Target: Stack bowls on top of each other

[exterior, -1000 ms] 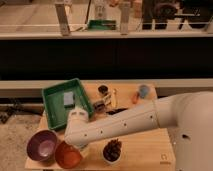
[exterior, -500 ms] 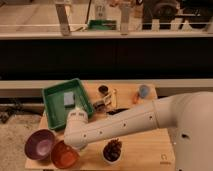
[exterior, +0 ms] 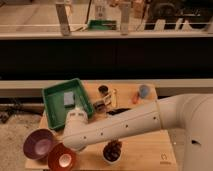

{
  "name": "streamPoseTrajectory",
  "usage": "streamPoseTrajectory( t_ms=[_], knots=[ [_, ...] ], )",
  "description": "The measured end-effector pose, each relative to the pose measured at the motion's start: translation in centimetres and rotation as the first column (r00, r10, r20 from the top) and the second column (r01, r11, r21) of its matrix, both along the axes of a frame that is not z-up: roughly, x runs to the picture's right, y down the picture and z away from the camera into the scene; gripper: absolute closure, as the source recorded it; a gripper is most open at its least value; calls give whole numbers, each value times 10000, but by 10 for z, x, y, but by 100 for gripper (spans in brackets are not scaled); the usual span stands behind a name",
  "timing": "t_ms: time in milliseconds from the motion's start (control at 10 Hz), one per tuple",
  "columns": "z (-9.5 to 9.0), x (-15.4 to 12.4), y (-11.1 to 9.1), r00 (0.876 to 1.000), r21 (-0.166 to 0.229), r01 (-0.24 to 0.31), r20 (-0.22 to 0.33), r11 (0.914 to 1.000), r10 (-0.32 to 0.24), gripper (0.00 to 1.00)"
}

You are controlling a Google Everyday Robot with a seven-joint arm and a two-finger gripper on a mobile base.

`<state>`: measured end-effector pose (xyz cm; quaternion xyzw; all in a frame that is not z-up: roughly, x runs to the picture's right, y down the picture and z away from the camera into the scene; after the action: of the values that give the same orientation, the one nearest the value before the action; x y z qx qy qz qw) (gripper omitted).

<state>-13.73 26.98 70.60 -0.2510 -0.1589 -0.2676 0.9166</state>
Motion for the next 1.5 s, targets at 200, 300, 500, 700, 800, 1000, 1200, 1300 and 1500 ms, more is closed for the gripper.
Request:
streamPoseTrajectory(
  t_ms=[200, 300, 500, 700, 800, 1000, 1200, 1300, 1500],
  knots=[
    [0, 2, -3, 10000, 145, -32, 5, 9999, 32, 53],
    [-1, 3, -4, 10000, 183, 5, 53, 9998, -6, 45],
    [-1, 4, -5, 9994, 208, 211, 262, 9996, -217, 24],
    [-1, 5, -5, 9956, 125, 422, 829, 9990, -431, 20],
    [-2, 7, -5, 9809, 124, 779, 1779, 9969, -789, 20],
    [-6, 4, -1, 9200, 479, 1854, 3424, 9815, -1905, 20],
    [-9, 0, 6, 8348, 994, 2842, 4635, 9536, -2971, 20],
    [-10, -3, 11, 7677, 1464, 3547, 5182, 9235, -3770, 20],
    [-14, -8, 23, 6116, 2595, 4776, 5878, 8394, -5296, 20]
  ],
)
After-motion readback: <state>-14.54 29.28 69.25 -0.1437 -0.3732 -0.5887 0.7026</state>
